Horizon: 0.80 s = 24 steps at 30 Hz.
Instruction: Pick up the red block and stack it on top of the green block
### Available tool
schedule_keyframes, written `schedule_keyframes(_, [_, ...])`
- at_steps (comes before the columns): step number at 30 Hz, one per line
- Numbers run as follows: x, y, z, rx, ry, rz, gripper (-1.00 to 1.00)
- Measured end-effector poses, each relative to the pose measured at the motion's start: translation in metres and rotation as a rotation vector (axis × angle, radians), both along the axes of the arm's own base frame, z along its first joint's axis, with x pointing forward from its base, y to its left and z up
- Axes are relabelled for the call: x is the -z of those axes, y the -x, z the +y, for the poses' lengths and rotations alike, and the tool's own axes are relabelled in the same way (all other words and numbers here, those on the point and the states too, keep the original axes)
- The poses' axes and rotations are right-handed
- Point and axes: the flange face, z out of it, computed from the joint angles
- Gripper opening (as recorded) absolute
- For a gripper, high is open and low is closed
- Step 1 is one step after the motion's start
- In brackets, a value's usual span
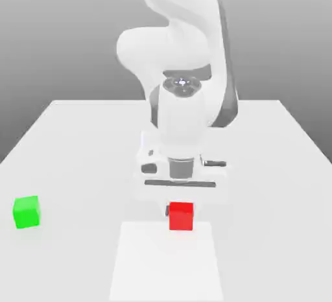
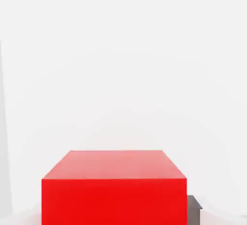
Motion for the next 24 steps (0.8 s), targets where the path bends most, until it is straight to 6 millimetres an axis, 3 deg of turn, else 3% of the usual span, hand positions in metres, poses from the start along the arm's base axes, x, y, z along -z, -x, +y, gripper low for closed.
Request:
schedule_keyframes(5, [-0.024, 0.004, 0.0, 0.003, 0.003, 0.003, -1.0])
schedule_keyframes(8, [-0.031, -0.007, -0.032, 0.105, 0.0, 0.008, -1.0])
schedule_keyframes(12, [-0.037, -0.02, -0.099, 0.298, -0.007, 0.013, -1.0])
schedule_keyframes(15, [-0.041, -0.02, -0.16, 0.464, -0.009, 0.015, -1.0])
schedule_keyframes(20, [-0.051, 0.005, -0.261, 0.734, -0.008, 0.014, -1.0])
schedule_keyframes(24, [-0.062, 0.04, -0.334, 0.932, -0.002, 0.008, -1.0])
